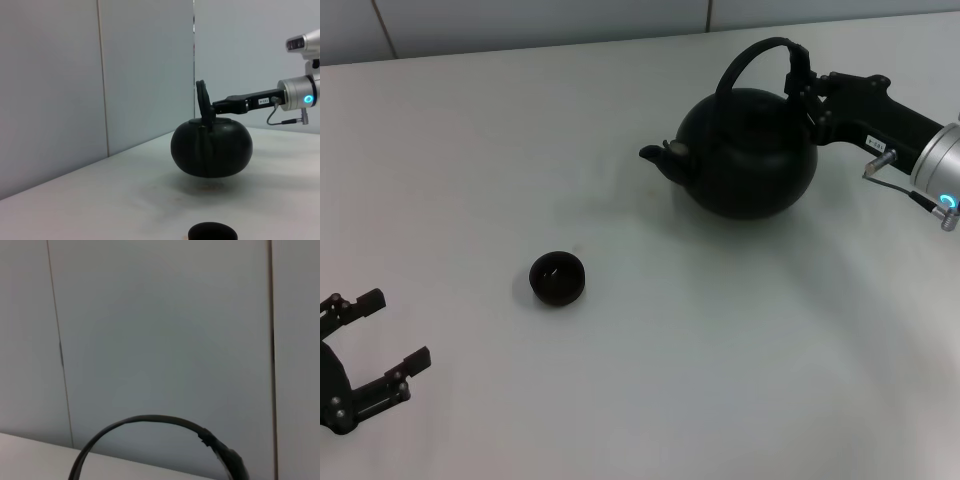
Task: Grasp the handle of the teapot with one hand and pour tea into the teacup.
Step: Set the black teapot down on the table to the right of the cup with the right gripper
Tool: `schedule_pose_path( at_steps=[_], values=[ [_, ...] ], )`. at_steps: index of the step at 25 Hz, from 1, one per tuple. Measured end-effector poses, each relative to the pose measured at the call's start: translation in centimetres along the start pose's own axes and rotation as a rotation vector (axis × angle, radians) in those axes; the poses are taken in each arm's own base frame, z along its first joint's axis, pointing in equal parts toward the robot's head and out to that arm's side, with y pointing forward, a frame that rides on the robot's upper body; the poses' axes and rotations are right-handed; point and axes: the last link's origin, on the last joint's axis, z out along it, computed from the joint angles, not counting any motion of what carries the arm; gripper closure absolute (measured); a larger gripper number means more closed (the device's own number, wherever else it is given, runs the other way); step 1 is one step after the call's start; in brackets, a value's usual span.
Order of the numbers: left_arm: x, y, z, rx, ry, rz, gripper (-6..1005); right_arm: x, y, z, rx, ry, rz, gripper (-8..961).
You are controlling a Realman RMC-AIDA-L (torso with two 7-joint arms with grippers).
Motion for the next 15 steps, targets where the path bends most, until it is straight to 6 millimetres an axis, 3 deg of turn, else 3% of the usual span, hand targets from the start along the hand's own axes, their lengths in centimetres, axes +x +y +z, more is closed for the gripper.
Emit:
schedule_pose_path(
  at_steps=[15],
  values=[
    [0.02,0.14,0.12,-0.003,0.005,-0.003,191,0.31,0.15,0.32,-0.002,0.024,-0.051,887]
  ],
)
